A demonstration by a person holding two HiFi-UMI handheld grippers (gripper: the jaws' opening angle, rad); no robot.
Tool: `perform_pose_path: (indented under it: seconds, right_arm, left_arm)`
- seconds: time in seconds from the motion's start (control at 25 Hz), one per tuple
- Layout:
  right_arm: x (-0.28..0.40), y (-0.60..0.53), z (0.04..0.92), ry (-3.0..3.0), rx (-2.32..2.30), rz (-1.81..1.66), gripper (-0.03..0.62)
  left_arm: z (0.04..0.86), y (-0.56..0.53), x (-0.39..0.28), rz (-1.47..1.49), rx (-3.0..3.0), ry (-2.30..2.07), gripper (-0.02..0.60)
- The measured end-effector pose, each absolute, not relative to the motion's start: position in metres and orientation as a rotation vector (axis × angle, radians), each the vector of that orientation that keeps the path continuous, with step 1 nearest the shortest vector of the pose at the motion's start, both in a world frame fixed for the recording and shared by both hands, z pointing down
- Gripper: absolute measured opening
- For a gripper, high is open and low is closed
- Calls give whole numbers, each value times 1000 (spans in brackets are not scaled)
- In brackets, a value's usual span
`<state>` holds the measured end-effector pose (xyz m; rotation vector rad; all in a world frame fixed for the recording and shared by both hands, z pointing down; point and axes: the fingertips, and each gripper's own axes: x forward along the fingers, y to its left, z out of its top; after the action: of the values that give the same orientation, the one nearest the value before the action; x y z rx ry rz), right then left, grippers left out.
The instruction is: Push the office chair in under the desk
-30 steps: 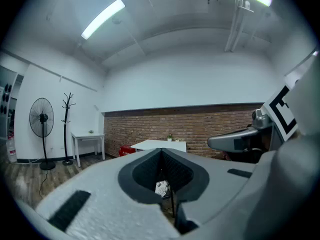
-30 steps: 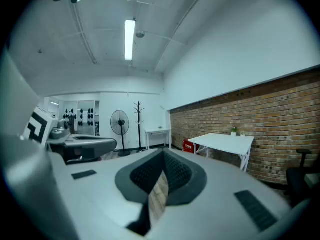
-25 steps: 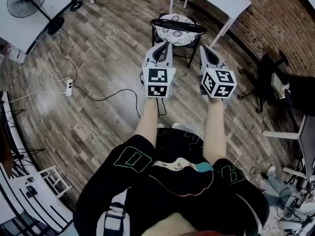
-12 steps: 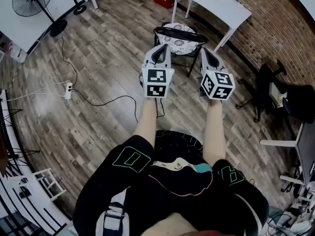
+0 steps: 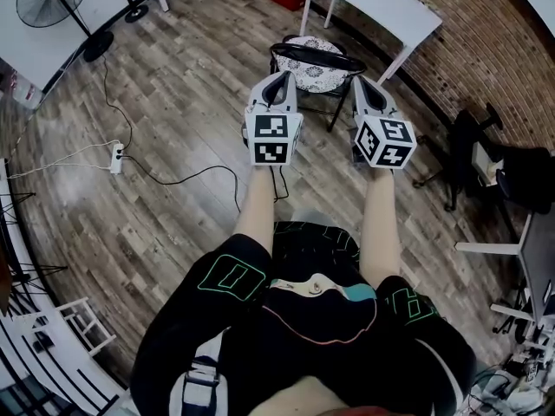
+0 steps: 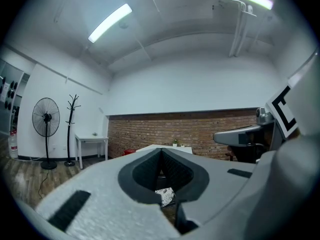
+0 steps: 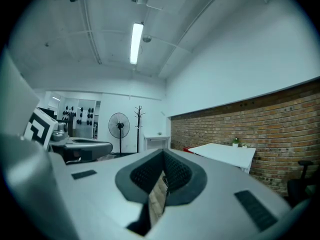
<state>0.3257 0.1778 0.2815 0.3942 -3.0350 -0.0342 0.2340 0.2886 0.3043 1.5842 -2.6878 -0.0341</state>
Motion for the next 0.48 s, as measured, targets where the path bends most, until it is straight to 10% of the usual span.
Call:
perform_pose_path:
  seconds: [0.48]
  right_arm:
    - [325, 139, 293, -3001, 471, -21, 5]
  left_arm:
    - [322, 251, 225, -35, 1638, -2629, 9]
